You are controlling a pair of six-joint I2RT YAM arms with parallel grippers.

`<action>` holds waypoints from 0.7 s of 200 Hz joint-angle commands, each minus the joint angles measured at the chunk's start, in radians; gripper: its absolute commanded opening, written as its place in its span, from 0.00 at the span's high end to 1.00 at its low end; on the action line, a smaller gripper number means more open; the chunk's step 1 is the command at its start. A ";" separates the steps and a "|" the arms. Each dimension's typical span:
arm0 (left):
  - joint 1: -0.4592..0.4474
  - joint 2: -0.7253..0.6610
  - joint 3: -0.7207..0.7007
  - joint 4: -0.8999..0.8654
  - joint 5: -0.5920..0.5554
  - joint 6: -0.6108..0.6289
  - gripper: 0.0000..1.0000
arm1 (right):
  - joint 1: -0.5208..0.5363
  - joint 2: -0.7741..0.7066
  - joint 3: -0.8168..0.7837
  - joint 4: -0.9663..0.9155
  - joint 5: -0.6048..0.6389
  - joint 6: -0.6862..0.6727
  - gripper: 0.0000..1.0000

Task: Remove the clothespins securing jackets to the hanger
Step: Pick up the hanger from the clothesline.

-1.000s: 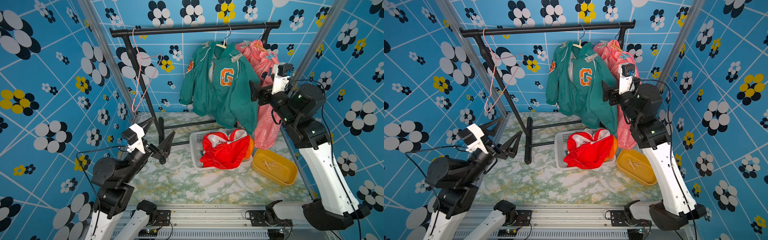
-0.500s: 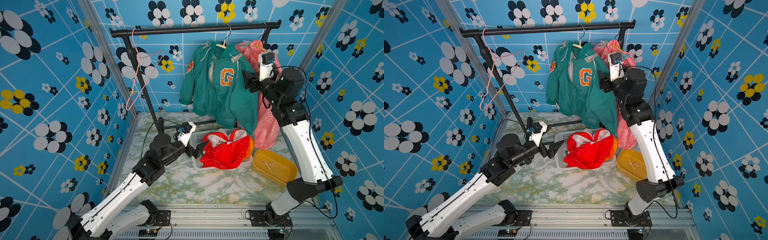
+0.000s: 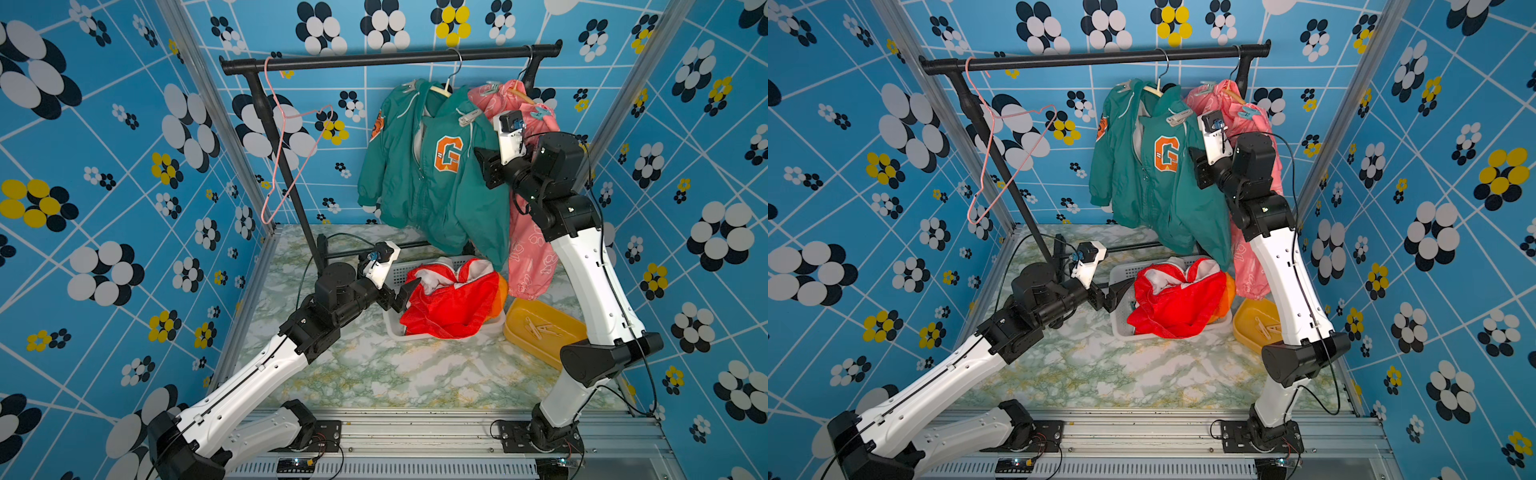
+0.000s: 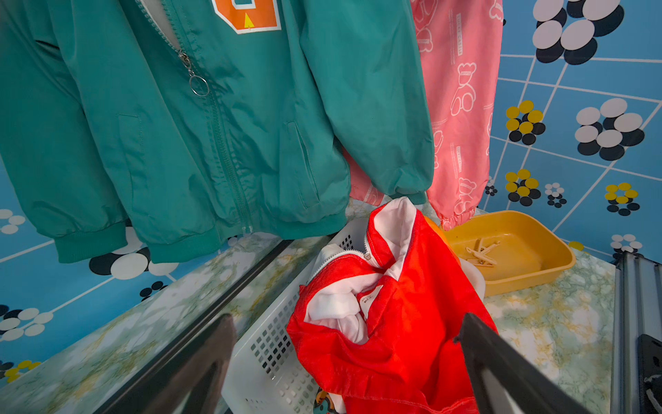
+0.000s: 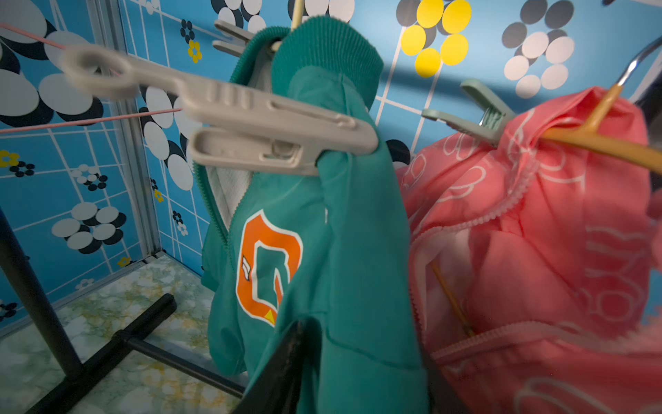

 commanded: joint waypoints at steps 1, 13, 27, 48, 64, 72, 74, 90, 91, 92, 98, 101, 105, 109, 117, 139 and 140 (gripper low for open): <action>-0.013 -0.021 0.023 0.038 -0.015 -0.002 0.01 | -0.004 0.006 0.000 -0.032 -0.081 0.039 0.63; -0.013 -0.014 0.026 0.042 -0.018 -0.003 0.01 | -0.004 -0.001 -0.014 -0.020 -0.101 0.059 0.66; -0.016 0.005 0.037 0.043 -0.014 -0.003 0.01 | -0.004 -0.004 -0.016 -0.020 -0.117 0.074 0.73; -0.021 0.042 0.058 0.044 -0.008 -0.005 0.01 | -0.004 -0.010 -0.014 -0.028 -0.140 0.083 0.87; -0.026 0.061 0.065 0.054 -0.009 -0.005 0.01 | -0.004 -0.012 -0.013 -0.028 -0.139 0.086 1.00; -0.029 0.068 0.064 0.060 -0.011 -0.005 0.01 | -0.004 -0.010 -0.013 -0.026 -0.127 0.090 1.00; -0.031 0.069 0.064 0.061 -0.012 -0.005 0.01 | -0.004 -0.010 -0.012 -0.026 -0.123 0.090 1.00; -0.038 0.071 0.061 0.071 -0.019 0.001 0.01 | -0.004 -0.009 -0.011 -0.019 -0.097 0.098 1.00; -0.039 0.071 0.060 0.071 -0.020 0.001 0.01 | -0.004 -0.009 -0.011 -0.018 -0.096 0.098 1.00; -0.039 0.071 0.060 0.071 -0.020 0.002 0.01 | -0.004 -0.009 -0.011 -0.017 -0.094 0.099 1.00; -0.042 0.072 0.055 0.077 -0.022 0.004 0.01 | -0.004 -0.009 -0.012 -0.014 -0.091 0.103 1.00; -0.044 0.070 0.053 0.080 -0.022 0.004 0.01 | -0.004 -0.008 -0.012 -0.012 -0.090 0.106 1.00; -0.045 0.069 0.049 0.083 -0.020 0.004 0.01 | -0.004 -0.010 -0.012 -0.009 -0.090 0.112 1.00; -0.045 0.070 0.047 0.085 -0.021 0.005 0.01 | -0.004 -0.010 -0.013 -0.003 -0.090 0.119 1.00; -0.046 0.070 0.044 0.091 -0.022 0.004 0.01 | -0.003 -0.012 -0.013 0.012 -0.090 0.135 1.00; -0.047 0.082 0.050 0.088 -0.015 0.003 0.04 | -0.001 -0.005 0.012 0.076 -0.073 0.181 1.00; -0.047 0.084 0.051 0.088 -0.014 0.003 0.04 | -0.001 -0.003 0.016 0.078 -0.072 0.181 1.00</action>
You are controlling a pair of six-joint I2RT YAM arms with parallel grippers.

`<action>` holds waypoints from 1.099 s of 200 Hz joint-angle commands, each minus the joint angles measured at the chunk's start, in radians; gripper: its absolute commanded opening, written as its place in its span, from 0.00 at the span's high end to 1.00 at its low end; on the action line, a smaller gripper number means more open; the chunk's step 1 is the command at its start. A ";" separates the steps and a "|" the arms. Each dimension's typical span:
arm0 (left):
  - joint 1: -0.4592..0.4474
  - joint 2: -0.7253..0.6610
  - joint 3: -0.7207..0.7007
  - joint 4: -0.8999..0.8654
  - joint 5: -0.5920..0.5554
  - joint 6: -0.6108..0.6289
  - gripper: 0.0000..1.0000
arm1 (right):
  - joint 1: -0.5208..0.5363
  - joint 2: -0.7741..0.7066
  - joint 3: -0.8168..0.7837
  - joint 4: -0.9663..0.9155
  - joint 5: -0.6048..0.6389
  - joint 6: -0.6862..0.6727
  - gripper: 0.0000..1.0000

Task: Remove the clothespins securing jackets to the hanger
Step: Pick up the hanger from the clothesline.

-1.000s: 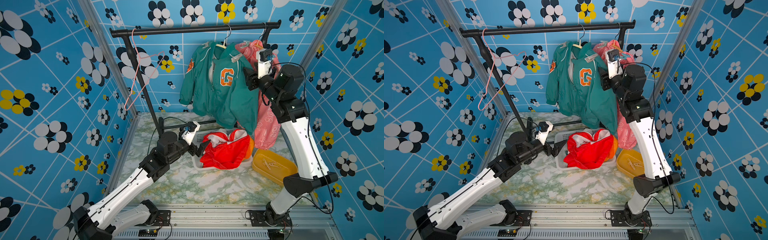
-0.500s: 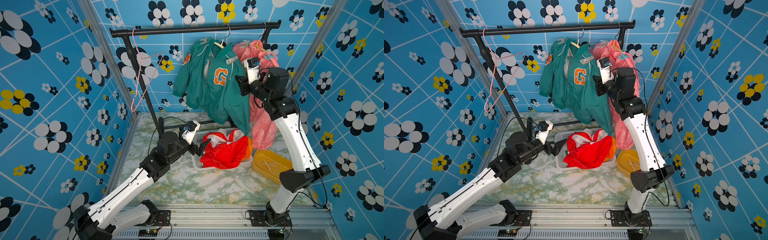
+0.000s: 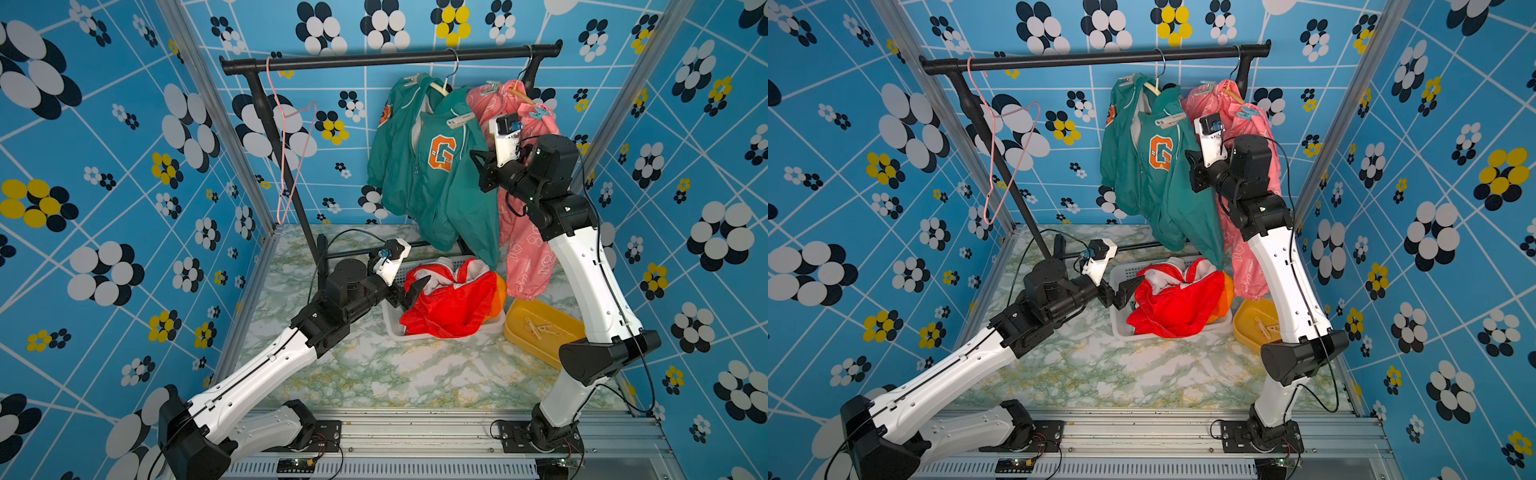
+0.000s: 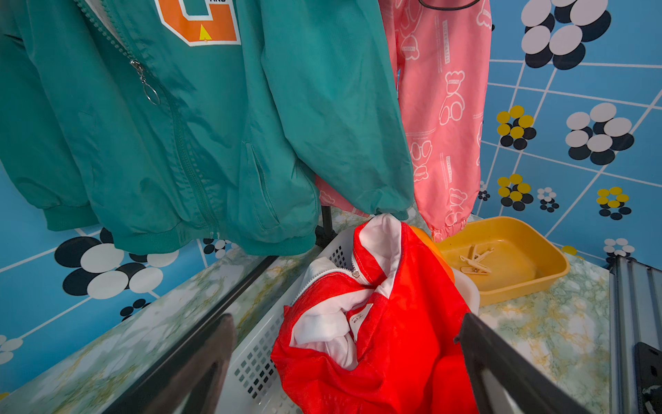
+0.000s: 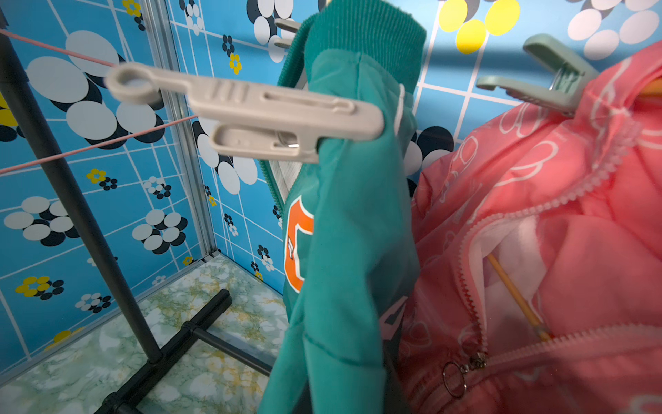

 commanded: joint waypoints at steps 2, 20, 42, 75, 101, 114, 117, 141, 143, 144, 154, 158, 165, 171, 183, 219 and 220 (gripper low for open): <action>-0.009 0.010 0.016 0.034 -0.003 0.003 0.04 | -0.001 -0.005 0.030 0.087 0.027 0.077 1.00; -0.015 0.017 0.022 0.030 0.001 -0.003 0.06 | 0.001 0.025 0.128 0.080 0.026 0.103 1.00; -0.018 0.012 0.004 0.047 -0.011 -0.005 0.06 | 0.016 0.023 0.173 0.107 0.052 0.108 1.00; -0.018 0.015 0.011 0.040 -0.021 0.002 0.06 | 0.046 -0.026 0.147 0.186 0.114 0.079 1.00; -0.017 0.016 0.009 0.041 -0.023 0.000 0.06 | 0.072 -0.091 0.039 0.312 0.169 0.051 1.00; -0.018 0.014 0.009 0.038 -0.029 -0.001 0.06 | 0.085 -0.114 -0.009 0.369 0.205 0.029 1.00; -0.018 0.013 0.010 0.036 -0.030 -0.002 0.06 | 0.085 -0.120 -0.016 0.379 0.211 0.025 1.00; -0.019 0.003 0.009 0.028 -0.039 0.001 0.06 | 0.087 -0.147 -0.068 0.433 0.239 0.016 1.00; -0.018 0.001 0.008 0.028 -0.040 0.001 0.06 | 0.087 -0.149 -0.072 0.436 0.240 0.015 1.00; -0.019 0.001 0.007 0.028 -0.040 0.001 0.06 | 0.087 -0.151 -0.074 0.439 0.242 0.015 1.00; -0.019 -0.005 0.005 0.028 -0.045 0.000 0.06 | 0.087 -0.155 -0.089 0.446 0.241 0.013 1.00; -0.019 -0.007 0.005 0.027 -0.047 0.000 0.06 | 0.087 -0.156 -0.092 0.443 0.240 0.011 1.00; -0.018 -0.010 0.004 0.028 -0.049 -0.001 0.06 | 0.087 -0.153 -0.091 0.435 0.236 0.011 1.00; -0.019 -0.013 0.002 0.028 -0.050 -0.002 0.06 | 0.087 -0.150 -0.093 0.431 0.234 0.012 1.00; -0.019 -0.018 0.000 0.022 -0.051 -0.005 0.06 | 0.087 -0.148 -0.099 0.429 0.230 0.011 1.00; -0.022 -0.036 -0.011 0.007 -0.079 0.004 0.06 | 0.087 -0.155 -0.117 0.458 0.230 0.019 1.00; -0.022 -0.036 -0.011 0.007 -0.080 0.004 0.06 | 0.087 -0.156 -0.118 0.460 0.229 0.018 1.00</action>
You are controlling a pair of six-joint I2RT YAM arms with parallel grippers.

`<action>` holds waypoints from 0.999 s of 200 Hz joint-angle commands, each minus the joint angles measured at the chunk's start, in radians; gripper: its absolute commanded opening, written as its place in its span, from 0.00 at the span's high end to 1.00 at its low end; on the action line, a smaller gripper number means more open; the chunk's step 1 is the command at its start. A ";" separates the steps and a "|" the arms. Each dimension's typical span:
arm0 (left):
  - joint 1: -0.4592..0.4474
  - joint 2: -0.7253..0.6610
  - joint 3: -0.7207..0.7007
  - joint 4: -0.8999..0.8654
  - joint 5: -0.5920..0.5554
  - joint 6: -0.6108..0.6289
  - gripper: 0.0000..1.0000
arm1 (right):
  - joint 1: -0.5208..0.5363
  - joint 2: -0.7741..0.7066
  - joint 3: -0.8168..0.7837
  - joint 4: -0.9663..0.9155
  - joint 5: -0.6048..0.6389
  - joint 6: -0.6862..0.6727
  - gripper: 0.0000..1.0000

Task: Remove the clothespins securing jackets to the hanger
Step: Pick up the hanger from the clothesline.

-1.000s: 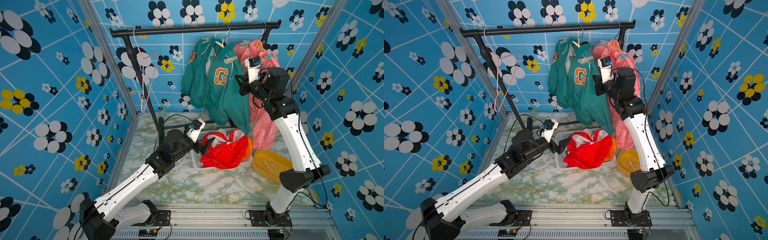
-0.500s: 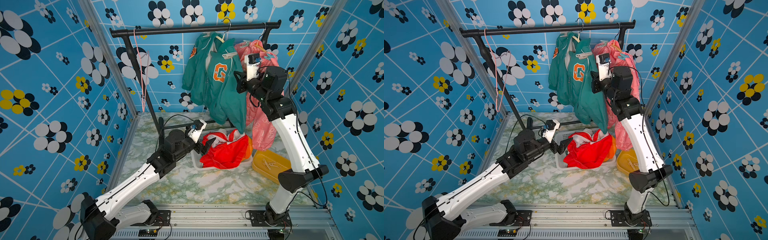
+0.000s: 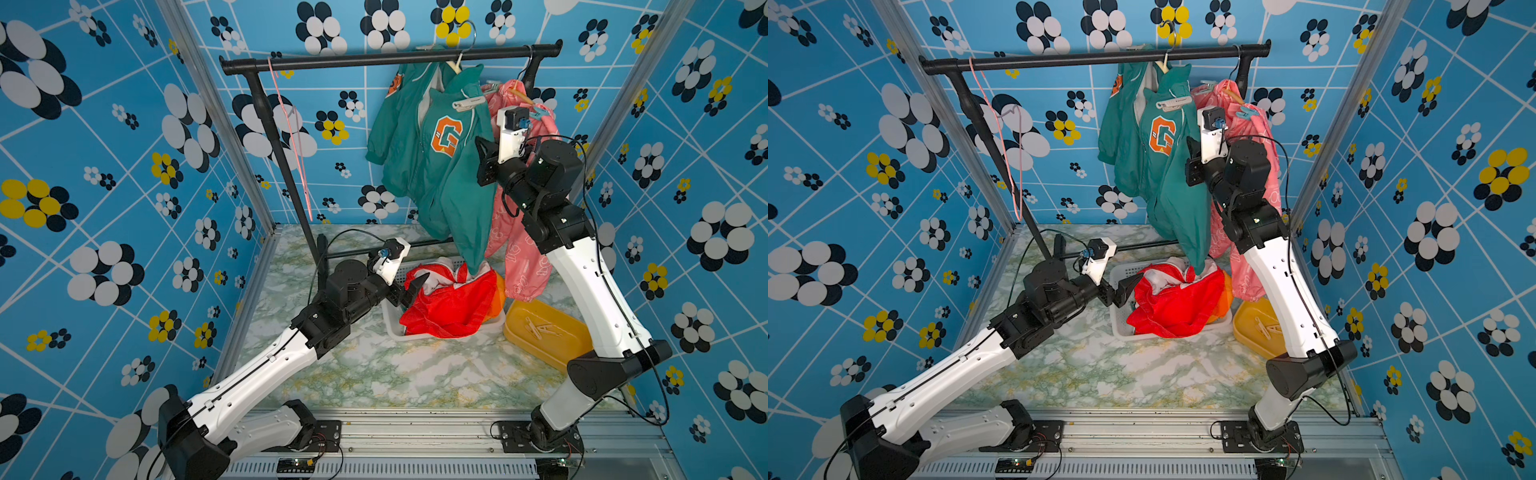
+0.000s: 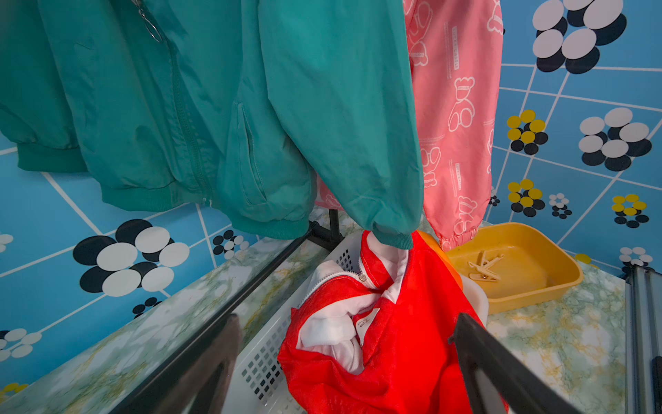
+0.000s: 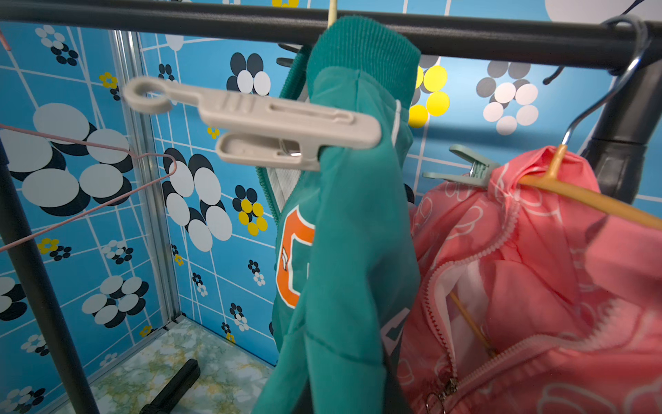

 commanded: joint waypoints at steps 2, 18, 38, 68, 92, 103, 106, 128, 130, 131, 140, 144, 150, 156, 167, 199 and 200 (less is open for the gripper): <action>-0.007 -0.029 -0.013 -0.001 -0.031 0.004 0.06 | 0.001 -0.062 0.011 0.232 0.013 0.005 1.00; -0.008 -0.033 -0.016 -0.003 -0.042 0.010 0.06 | 0.001 -0.077 0.007 0.241 0.009 0.008 1.00; -0.006 -0.031 -0.020 0.000 -0.049 0.017 0.06 | 0.001 -0.094 0.015 0.219 -0.003 0.007 1.00; -0.007 -0.029 -0.030 0.014 -0.047 0.018 0.05 | 0.003 -0.129 -0.020 0.155 -0.009 -0.017 1.00; -0.007 -0.030 -0.036 0.019 -0.035 0.016 0.05 | 0.003 -0.228 -0.210 0.210 0.018 -0.040 1.00; -0.007 -0.032 -0.037 0.019 -0.034 0.015 0.05 | 0.003 -0.272 -0.276 0.214 0.025 -0.047 1.00; -0.007 -0.031 -0.038 0.017 -0.036 0.015 0.05 | 0.003 -0.283 -0.290 0.214 0.027 -0.047 1.00; -0.008 -0.033 -0.041 0.024 -0.039 0.015 0.04 | 0.005 -0.357 -0.395 0.203 0.024 -0.048 1.00; -0.008 -0.033 -0.041 0.025 -0.040 0.014 0.04 | 0.005 -0.364 -0.402 0.203 0.024 -0.049 1.00; -0.008 -0.033 -0.042 0.027 -0.041 0.014 0.04 | 0.005 -0.368 -0.408 0.203 0.024 -0.049 1.00; -0.008 -0.034 -0.044 0.032 -0.040 0.013 0.04 | 0.008 -0.401 -0.446 0.201 0.021 -0.050 1.00; -0.007 -0.034 -0.046 0.036 -0.039 0.012 0.04 | 0.009 -0.416 -0.461 0.201 0.020 -0.049 1.00; -0.007 -0.034 -0.048 0.038 -0.042 0.011 0.03 | 0.009 -0.441 -0.483 0.198 0.015 -0.048 1.00; -0.007 -0.034 -0.049 0.040 -0.044 0.010 0.03 | 0.013 -0.464 -0.492 0.192 0.009 -0.049 1.00; -0.007 -0.034 -0.051 0.043 -0.044 0.013 0.03 | 0.015 -0.502 -0.534 0.171 -0.013 -0.049 1.00; -0.007 -0.041 -0.046 0.056 -0.023 0.014 0.04 | 0.022 -0.598 -0.567 0.094 -0.048 -0.048 1.00; -0.007 -0.042 -0.047 0.057 -0.023 0.014 0.03 | 0.022 -0.602 -0.570 0.093 -0.048 -0.048 1.00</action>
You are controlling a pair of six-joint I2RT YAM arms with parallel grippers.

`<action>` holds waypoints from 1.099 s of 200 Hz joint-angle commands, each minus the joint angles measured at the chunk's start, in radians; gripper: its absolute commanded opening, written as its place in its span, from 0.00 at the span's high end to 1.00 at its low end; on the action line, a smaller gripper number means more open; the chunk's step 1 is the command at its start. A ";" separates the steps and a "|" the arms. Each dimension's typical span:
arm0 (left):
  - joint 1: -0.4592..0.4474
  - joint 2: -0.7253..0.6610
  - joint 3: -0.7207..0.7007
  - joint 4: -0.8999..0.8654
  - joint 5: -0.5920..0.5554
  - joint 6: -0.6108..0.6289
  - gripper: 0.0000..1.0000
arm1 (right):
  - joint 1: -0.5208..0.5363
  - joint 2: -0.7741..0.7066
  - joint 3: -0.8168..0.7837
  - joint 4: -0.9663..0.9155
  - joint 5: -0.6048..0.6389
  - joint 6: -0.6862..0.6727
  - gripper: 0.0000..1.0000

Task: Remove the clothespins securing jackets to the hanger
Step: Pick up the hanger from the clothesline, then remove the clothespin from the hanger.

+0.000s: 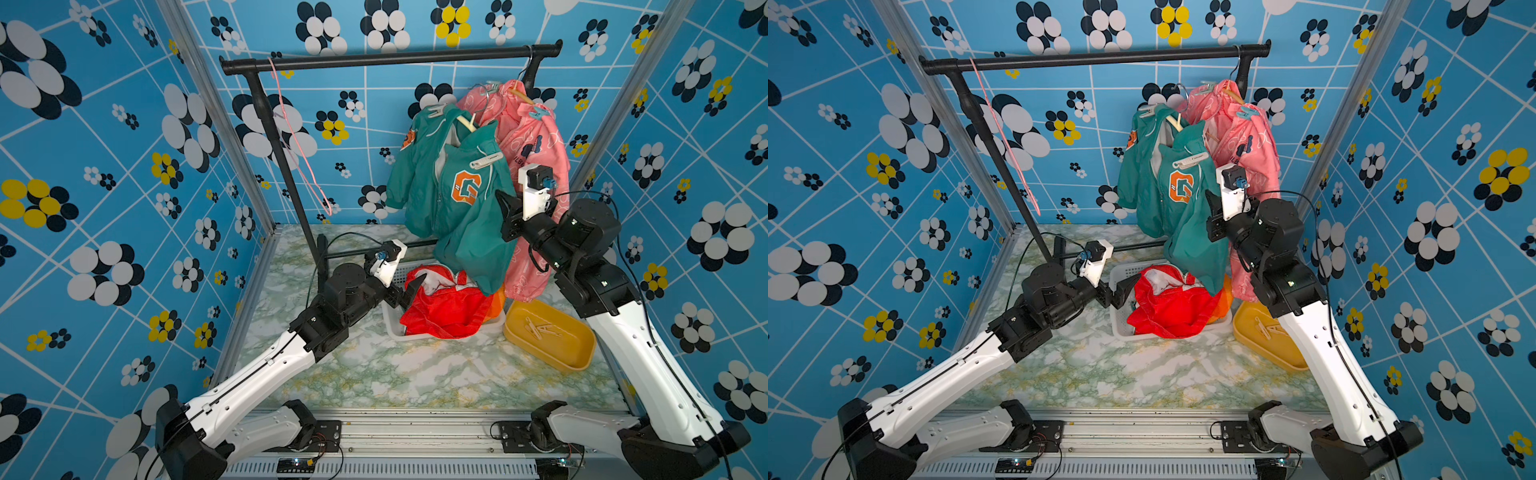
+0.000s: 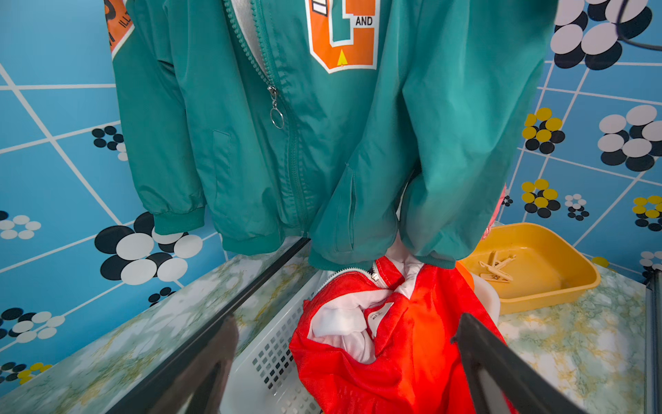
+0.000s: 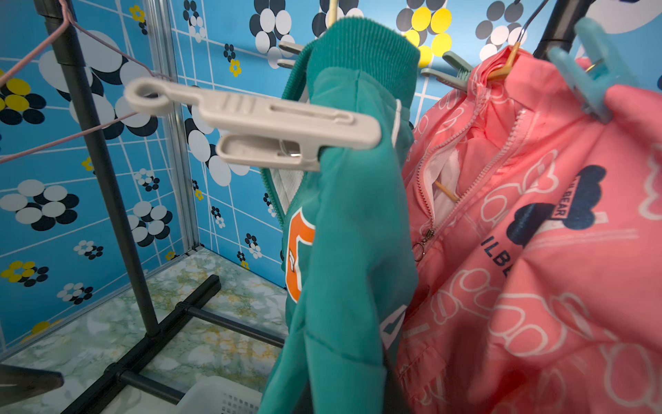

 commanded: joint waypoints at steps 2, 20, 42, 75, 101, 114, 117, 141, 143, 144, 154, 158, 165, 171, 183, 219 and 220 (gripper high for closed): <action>-0.007 -0.025 -0.016 0.052 0.012 0.013 0.04 | 0.011 -0.117 0.002 0.110 -0.040 0.005 1.00; -0.005 -0.042 -0.031 0.077 0.004 0.014 0.04 | 0.016 -0.190 -0.069 0.085 -0.035 0.003 1.00; -0.001 -0.052 -0.028 0.092 -0.040 0.009 0.04 | 0.016 -0.284 -0.157 0.050 -0.039 0.005 1.00; 0.010 -0.042 -0.014 0.145 -0.136 -0.033 0.05 | 0.016 -0.396 -0.271 0.035 -0.023 0.022 1.00; 0.055 0.004 0.004 0.195 -0.210 -0.135 0.06 | 0.016 -0.433 -0.295 -0.010 -0.009 0.019 1.00; 0.096 0.044 0.024 0.203 -0.194 -0.214 0.07 | 0.016 -0.454 -0.293 -0.044 -0.010 0.017 1.00; 0.104 0.053 0.028 0.206 -0.190 -0.226 0.07 | 0.016 -0.461 -0.294 -0.051 -0.014 0.016 1.00; 0.144 0.138 0.061 0.249 -0.176 -0.319 0.07 | 0.016 -0.530 -0.316 -0.077 -0.014 0.018 1.00; 0.147 0.147 0.064 0.253 -0.174 -0.326 0.08 | 0.016 -0.535 -0.317 -0.082 -0.013 0.018 1.00; 0.147 0.152 0.066 0.254 -0.174 -0.328 0.07 | 0.016 -0.537 -0.316 -0.085 -0.012 0.017 1.00; 0.156 0.195 0.090 0.267 -0.162 -0.354 0.07 | 0.016 -0.563 -0.316 -0.108 -0.008 0.015 1.00; 0.159 0.212 0.102 0.272 -0.156 -0.360 0.08 | 0.016 -0.574 -0.317 -0.114 -0.006 0.015 1.00; 0.163 0.244 0.123 0.278 -0.152 -0.372 0.07 | 0.016 -0.594 -0.320 -0.122 -0.007 0.013 1.00; 0.168 0.272 0.144 0.284 -0.150 -0.383 0.07 | 0.016 -0.607 -0.320 -0.130 -0.009 0.012 1.00; 0.181 0.331 0.188 0.296 -0.134 -0.407 0.07 | 0.016 -0.630 -0.316 -0.144 -0.021 0.013 1.00; 0.212 0.499 0.333 0.289 -0.055 -0.461 0.07 | 0.016 -0.654 -0.320 -0.147 -0.036 0.003 1.00; 0.213 0.505 0.335 0.290 -0.051 -0.464 0.07 | 0.016 -0.653 -0.319 -0.147 -0.036 0.002 1.00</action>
